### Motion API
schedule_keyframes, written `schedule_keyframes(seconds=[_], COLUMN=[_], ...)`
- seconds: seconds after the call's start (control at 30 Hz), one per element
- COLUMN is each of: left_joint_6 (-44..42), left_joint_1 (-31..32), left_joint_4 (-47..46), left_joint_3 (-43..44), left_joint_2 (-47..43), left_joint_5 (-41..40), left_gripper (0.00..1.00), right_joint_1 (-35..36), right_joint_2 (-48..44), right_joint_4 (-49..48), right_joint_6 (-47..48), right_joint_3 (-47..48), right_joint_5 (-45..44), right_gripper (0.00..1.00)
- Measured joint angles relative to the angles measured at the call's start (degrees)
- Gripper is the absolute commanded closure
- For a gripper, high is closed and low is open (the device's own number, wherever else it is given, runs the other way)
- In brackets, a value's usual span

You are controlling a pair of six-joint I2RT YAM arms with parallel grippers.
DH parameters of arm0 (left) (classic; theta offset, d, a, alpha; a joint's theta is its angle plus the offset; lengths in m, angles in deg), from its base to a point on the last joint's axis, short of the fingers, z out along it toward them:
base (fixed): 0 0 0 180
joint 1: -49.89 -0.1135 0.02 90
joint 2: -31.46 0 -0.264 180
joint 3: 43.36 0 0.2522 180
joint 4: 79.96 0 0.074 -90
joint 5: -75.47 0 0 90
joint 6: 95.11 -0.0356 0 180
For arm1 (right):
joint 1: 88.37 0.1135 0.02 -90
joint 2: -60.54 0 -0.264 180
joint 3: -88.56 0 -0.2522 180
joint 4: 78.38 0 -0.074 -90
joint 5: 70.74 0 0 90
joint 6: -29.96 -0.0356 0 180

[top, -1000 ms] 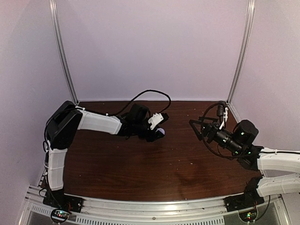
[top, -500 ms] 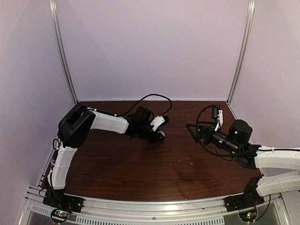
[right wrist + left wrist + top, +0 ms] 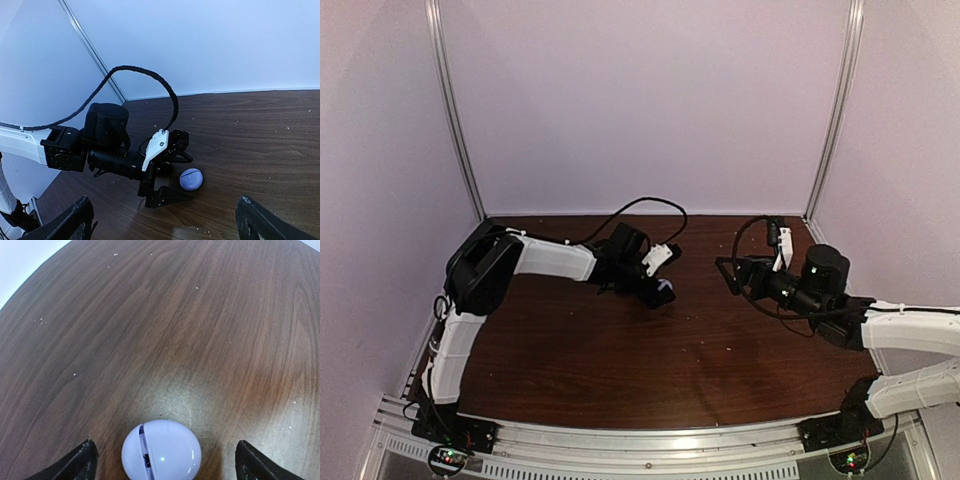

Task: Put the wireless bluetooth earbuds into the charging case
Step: Place the charging case with the earbuds at the center of the board, then reset both arms

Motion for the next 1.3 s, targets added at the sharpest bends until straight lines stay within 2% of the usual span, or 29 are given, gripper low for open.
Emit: schedule_keyframes(seconds=[0.2, 0.43, 0.6, 0.77, 0.9, 1.03, 1.3], left_joint_6=[1.6, 7.5, 15.5, 22.9, 27.5, 30.3, 32.1], left_joint_1=[0.0, -0.5, -5.7, -13.5, -17.2, -19.0, -19.1], left_joint_4=[1.8, -1.4, -9.6, -15.1, -17.7, -19.8, -22.3], left_joint_3=[-1.3, -7.4, -21.2, -36.1, -48.3, -55.0, -61.0], left_joint_2=[-5.8, -23.6, -38.6, -48.6, -55.9, -59.3, -59.9], left_joint_5=[-0.8, -2.7, -1.9, -3.1, -4.3, -4.7, -6.1], left_gripper=[0.02, 0.02, 0.02, 0.02, 0.02, 0.02, 0.02], right_joint_1=[-0.1, -1.9, -5.5, -8.3, -9.8, -10.3, -10.3], right_joint_2=[-0.1, -0.8, -1.0, -1.0, -0.7, 1.3, 4.2], right_joint_4=[3.2, 5.0, 5.3, 5.2, 3.9, 2.0, 0.1], right_joint_6=[1.4, 4.5, 4.7, 4.6, 4.6, 4.3, 4.2], right_joint_3=[1.2, 3.5, 3.8, 3.4, 1.8, -0.5, -3.0], right_joint_5=[-2.3, -2.7, -2.7, -2.9, -2.9, -2.5, -2.4], right_gripper=[0.0, 0.0, 0.0, 0.0, 0.0, 0.0, 0.0])
